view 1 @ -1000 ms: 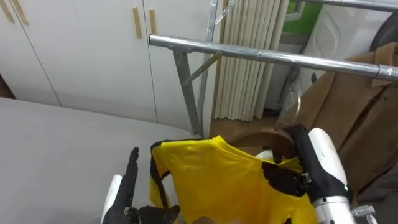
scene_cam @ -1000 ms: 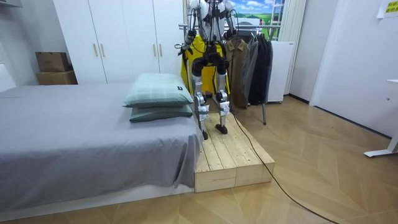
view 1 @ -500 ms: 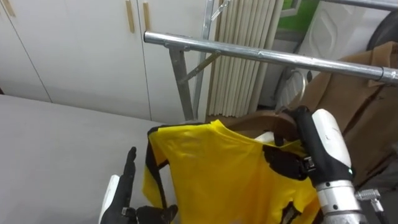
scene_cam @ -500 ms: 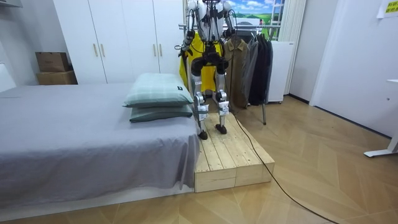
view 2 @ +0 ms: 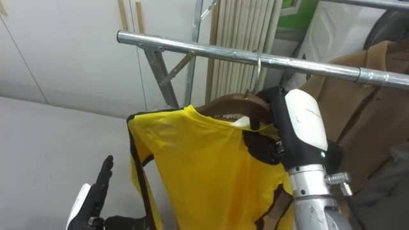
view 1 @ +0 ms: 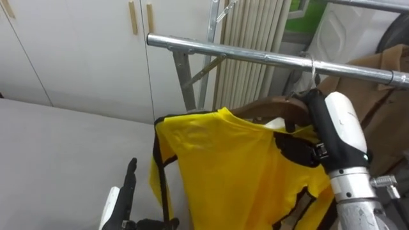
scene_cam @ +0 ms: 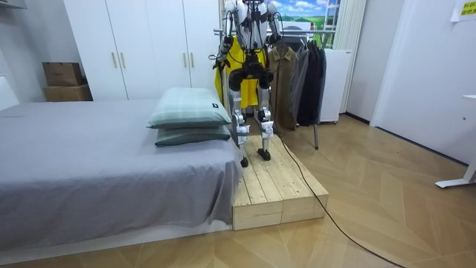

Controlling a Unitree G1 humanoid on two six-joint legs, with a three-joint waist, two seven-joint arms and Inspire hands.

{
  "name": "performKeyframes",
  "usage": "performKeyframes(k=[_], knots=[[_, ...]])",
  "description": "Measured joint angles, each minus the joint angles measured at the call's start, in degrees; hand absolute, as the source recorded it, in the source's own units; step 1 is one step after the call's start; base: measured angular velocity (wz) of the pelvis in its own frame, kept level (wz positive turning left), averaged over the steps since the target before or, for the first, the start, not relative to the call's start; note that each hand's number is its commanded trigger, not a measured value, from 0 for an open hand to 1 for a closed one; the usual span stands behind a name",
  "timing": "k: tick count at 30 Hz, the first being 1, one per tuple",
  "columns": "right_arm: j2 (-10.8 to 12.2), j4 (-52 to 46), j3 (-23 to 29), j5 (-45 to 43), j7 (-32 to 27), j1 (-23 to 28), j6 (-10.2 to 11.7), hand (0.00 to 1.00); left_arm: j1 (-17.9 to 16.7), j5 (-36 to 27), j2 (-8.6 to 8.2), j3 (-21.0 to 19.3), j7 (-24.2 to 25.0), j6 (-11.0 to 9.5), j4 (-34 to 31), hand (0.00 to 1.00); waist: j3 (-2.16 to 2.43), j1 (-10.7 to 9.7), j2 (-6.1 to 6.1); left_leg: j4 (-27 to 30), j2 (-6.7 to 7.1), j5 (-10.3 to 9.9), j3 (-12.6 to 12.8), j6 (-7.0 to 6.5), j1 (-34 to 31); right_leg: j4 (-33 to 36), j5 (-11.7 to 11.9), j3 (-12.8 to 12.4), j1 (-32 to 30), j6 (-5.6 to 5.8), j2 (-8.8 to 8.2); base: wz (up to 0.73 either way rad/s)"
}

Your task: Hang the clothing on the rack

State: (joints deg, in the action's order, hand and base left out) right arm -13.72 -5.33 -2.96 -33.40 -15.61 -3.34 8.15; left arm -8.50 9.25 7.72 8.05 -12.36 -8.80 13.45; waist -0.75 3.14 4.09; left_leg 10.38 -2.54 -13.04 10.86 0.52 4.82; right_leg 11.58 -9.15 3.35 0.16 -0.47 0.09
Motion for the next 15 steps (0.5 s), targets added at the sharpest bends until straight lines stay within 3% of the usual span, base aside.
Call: performKeyframes(k=[8, 15], knots=[[0.0, 0.0, 0.5, 0.8, -1.0, 0.0, 0.0, 1.0, -0.1, -0.1, 0.07, 0.0, 0.2, 0.0, 0.1, 0.0, -0.15, 0.0, 0.41, -0.1, 0.03, 0.0, 0.0, 0.0, 0.0, 0.0, 0.0, 0.0, -0.1, -0.06, -0.01, 0.0], [0.0, 0.0, 0.9, 11.3, -0.4, 0.0, 0.0, 1.0, -0.1, -0.1, 0.09, 0.1, 0.6, 0.0, 0.1, 0.0, -0.13, 0.1, 0.37, -0.1, 0.03, 0.0, -0.1, 0.0, -0.1, 0.0, 0.1, 0.6, 0.0, -0.14, -0.08, 0.0]])
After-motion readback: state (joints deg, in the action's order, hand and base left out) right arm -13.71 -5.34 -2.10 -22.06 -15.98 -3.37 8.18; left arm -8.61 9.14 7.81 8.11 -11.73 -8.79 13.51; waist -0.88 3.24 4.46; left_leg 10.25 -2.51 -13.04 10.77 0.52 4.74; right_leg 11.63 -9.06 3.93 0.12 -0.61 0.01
